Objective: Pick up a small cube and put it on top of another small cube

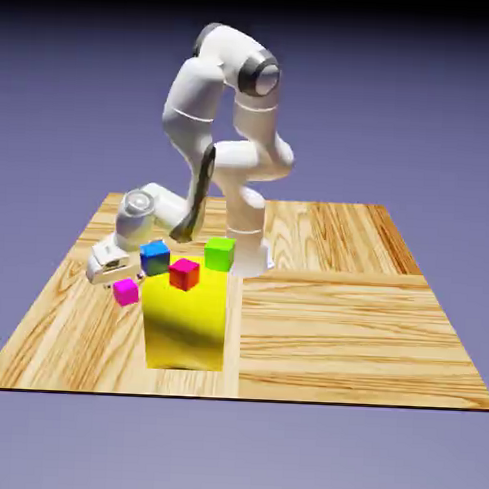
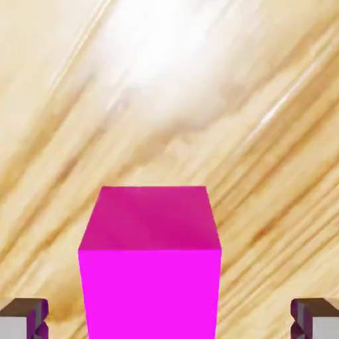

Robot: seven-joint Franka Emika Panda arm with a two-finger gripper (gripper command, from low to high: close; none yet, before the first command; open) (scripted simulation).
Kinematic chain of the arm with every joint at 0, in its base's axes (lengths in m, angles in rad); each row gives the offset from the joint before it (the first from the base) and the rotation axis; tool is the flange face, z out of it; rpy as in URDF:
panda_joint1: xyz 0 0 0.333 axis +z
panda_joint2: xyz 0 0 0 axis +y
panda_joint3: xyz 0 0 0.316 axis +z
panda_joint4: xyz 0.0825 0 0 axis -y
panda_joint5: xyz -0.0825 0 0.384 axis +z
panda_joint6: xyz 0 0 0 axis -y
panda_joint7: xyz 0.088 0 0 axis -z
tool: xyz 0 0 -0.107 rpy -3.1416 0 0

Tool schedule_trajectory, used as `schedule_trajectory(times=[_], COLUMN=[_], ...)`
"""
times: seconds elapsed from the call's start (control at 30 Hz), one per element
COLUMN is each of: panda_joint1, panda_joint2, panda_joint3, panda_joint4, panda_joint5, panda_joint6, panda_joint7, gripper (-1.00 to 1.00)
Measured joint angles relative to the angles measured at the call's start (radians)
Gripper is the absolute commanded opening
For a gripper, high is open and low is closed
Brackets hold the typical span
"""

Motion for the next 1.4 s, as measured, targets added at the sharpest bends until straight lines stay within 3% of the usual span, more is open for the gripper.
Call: schedule_trajectory(times=[0.1,0.13,0.57,1.27,1.4], panda_joint1=[-0.107,-0.115,0.278,-0.023,0.006], panda_joint2=[0.069,0.074,-0.179,-0.633,-0.711], panda_joint3=[0.109,0.116,-0.282,0.034,0.171], panda_joint4=[0.009,0.009,-0.022,0.349,0.358], panda_joint5=[0.045,0.049,-0.118,0.786,0.717], panda_joint6=[0.067,0.071,-0.174,-0.942,-1.040], panda_joint7=[-0.025,-0.026,0.064,0.555,0.526], gripper=[0.00,-1.00,-1.00,-1.00,-1.00])
